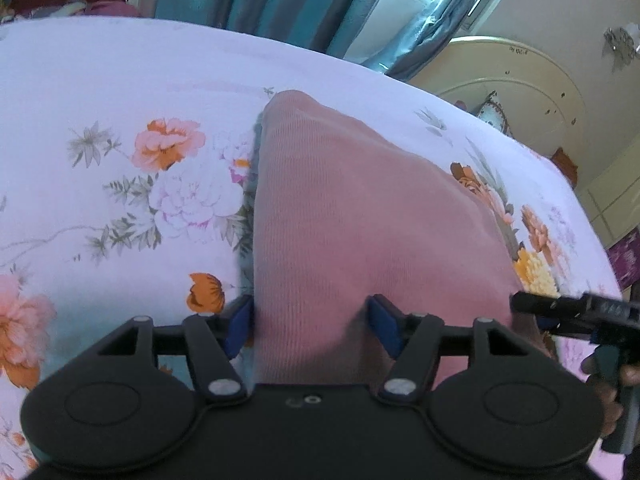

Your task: Fold small clothes

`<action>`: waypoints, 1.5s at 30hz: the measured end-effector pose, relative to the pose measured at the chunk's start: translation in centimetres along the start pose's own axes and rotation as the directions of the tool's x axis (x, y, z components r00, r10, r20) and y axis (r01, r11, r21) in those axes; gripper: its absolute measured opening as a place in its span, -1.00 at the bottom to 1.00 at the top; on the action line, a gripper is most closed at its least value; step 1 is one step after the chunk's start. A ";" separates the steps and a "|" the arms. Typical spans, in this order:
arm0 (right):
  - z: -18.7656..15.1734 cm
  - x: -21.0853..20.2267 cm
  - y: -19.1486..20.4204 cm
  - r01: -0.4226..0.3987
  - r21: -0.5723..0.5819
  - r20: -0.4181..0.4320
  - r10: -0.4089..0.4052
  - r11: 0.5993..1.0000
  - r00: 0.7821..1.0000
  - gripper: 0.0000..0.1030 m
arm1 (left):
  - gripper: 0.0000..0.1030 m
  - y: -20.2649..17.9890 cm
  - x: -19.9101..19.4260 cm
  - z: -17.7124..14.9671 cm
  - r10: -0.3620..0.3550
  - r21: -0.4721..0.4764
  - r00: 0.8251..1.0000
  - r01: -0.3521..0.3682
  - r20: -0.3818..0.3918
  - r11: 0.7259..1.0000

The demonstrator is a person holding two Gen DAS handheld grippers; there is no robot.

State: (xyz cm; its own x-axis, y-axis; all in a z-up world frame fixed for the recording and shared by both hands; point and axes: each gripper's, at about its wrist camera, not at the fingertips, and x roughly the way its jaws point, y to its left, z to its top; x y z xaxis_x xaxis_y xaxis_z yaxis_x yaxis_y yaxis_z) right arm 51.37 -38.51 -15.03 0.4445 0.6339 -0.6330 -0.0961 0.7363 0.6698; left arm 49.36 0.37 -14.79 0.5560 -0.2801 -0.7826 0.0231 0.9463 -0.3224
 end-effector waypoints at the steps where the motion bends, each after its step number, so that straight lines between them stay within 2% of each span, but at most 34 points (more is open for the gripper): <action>1: 0.1 0.1 -0.2 -0.025 0.012 -0.004 0.025 1.000 1.000 0.22 | 0.23 0.0 0.0 0.0 0.003 0.002 1.000 -0.003 0.000 1.000; 7: 0.7 1.6 -1.3 -0.111 0.079 -0.056 0.116 0.991 0.992 0.22 | 0.25 -0.2 0.1 0.4 0.012 0.008 1.000 -0.012 -0.002 1.000; 14: 1.4 3.2 -1.0 -0.159 0.107 -0.063 0.167 0.981 0.984 0.22 | 0.28 -0.8 0.4 0.6 0.028 0.017 1.000 -0.028 -0.002 0.999; 17: 1.4 2.9 -0.8 -0.155 0.081 -0.091 0.163 0.985 0.982 0.22 | 0.28 -0.7 0.4 0.5 0.025 0.013 1.000 -0.025 -0.003 1.000; 21: 1.6 1.0 -1.7 -0.063 0.092 -0.055 0.069 0.994 0.996 0.21 | 0.30 -0.3 0.4 0.5 0.013 0.001 1.000 -0.013 -0.008 1.000; 28: 1.7 3.1 -1.4 -0.151 0.142 -0.101 0.166 0.978 0.981 0.22 | 0.29 -0.2 1.0 1.0 -0.005 -0.011 0.999 0.005 -0.034 1.000; 35: 1.8 1.6 -2.3 -0.132 0.120 -0.091 0.143 0.984 0.986 0.21 | 0.25 1.0 0.9 1.7 -0.056 -0.052 0.997 0.053 -0.050 0.997; 37: 1.9 1.8 -2.4 -0.111 0.100 -0.101 0.121 0.989 0.988 -0.04 | 0.25 1.1 1.3 2.0 -0.061 -0.055 0.997 0.058 -0.052 0.997; 39: 1.9 2.2 -1.7 -0.102 0.074 -0.104 0.109 0.992 0.989 -0.07 | 0.25 1.0 2.0 2.3 -0.082 -0.067 0.995 0.078 -0.061 0.995; 41: 1.9 2.9 -0.1 -0.063 -0.005 -0.110 0.062 0.998 0.992 -0.30 | 0.20 1.1 2.7 2.5 -0.113 -0.111 0.992 0.106 -0.062 0.988; 42: 1.7 3.3 0.6 -0.039 -0.049 -0.112 0.033 0.998 0.993 -0.51 | 0.12 0.8 2.7 2.6 -0.116 -0.111 0.992 0.110 -0.051 0.988; 43: 1.6 3.3 1.4 -0.018 -0.107 -0.105 0.007 0.994 0.994 -0.58 | -0.29 -0.1 2.3 2.7 -0.092 -0.065 0.995 0.089 -0.034 0.994; 45: 0.9 2.5 3.5 0.035 -0.247 -0.056 -0.050 0.968 0.997 -0.62 | -0.38 -3.0 0.7 2.8 -0.023 0.082 1.000 0.022 0.009 0.996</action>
State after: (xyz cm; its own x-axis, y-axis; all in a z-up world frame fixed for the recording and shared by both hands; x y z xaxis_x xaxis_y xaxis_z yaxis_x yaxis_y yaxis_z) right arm 52.97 -34.55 -13.87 0.3985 0.6085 -0.6862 -0.2981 0.7935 0.5305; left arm 52.05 -2.19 -12.88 0.5630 -0.3005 -0.7699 0.1036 0.9499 -0.2949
